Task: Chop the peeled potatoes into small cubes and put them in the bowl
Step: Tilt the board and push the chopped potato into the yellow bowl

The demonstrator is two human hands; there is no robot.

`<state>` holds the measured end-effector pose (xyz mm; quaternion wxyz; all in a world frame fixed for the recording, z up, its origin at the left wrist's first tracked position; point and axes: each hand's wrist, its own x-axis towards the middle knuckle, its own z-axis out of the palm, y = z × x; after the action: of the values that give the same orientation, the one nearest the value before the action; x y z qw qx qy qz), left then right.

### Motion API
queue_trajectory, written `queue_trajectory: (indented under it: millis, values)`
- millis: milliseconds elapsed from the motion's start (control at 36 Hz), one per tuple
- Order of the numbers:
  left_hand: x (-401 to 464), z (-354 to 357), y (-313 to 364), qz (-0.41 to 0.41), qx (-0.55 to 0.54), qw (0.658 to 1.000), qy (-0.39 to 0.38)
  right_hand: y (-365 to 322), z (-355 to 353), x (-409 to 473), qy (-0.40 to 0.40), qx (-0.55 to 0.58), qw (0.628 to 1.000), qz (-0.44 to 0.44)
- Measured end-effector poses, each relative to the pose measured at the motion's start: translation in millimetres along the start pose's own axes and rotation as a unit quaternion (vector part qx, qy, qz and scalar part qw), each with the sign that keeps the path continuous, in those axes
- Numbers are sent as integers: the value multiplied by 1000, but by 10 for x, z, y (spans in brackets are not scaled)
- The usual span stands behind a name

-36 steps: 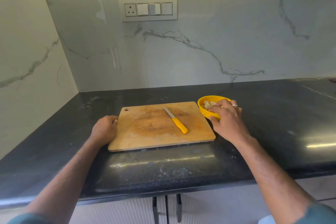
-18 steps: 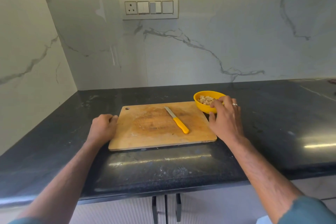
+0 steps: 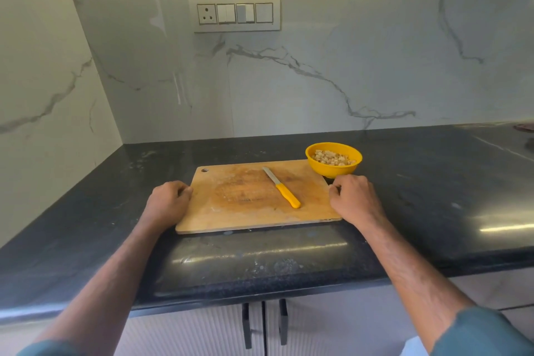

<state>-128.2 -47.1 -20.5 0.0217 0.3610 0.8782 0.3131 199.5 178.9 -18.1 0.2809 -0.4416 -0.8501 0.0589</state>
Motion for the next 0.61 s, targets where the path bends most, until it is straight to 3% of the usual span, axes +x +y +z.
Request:
queue_trajectory:
  millis: [222,361,611]
  values:
    - [-85,-21,5,13,5,1000,-15,-41,-52,-81,-14,17,1000,2]
    - [-137,-39,16,12,7,1000,-1,-215,-78,-171,88,27,995,-40]
    - [-147,-32,39,10,17,1000,3,-623,44,-280,27,45,987,-149]
